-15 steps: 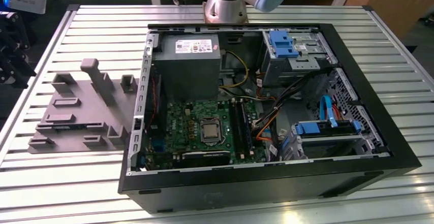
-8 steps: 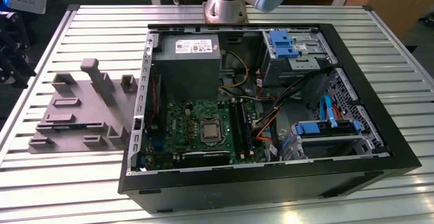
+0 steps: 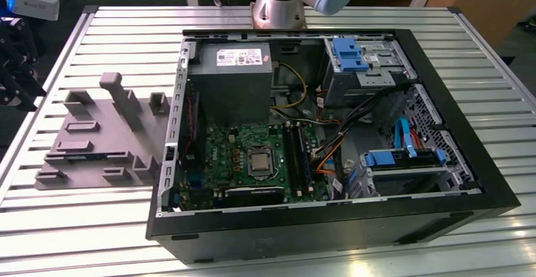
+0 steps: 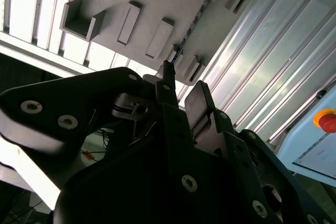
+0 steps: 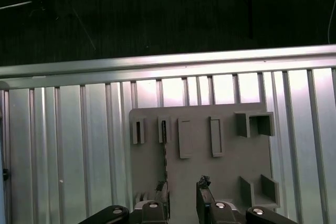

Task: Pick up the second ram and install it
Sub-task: 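Pick up the second ram and move it above second insertion slot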

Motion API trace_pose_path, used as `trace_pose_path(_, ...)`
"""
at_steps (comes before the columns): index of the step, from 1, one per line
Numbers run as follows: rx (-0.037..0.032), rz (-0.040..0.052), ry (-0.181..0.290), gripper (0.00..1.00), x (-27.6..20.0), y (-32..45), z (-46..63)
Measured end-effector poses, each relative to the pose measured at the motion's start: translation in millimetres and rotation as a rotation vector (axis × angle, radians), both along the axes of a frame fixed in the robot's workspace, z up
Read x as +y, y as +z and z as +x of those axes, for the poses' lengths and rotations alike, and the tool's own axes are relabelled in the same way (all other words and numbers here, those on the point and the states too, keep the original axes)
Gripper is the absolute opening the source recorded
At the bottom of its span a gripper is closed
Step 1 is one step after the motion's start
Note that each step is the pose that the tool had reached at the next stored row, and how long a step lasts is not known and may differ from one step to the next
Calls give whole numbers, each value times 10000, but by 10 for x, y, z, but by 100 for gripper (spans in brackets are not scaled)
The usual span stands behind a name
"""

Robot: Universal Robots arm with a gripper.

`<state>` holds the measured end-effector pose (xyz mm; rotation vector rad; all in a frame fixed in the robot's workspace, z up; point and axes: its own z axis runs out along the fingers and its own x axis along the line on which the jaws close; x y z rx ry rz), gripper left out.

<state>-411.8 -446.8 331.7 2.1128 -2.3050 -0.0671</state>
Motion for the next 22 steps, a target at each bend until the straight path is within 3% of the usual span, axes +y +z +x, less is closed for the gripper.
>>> trace_pose_path(8,0,0,0,36,0,-1,0)
trace_pose_path(13,-1,1,0,43,0,-4,0)
trace_pose_path(22,0,0,181,43,-8,-85,0)
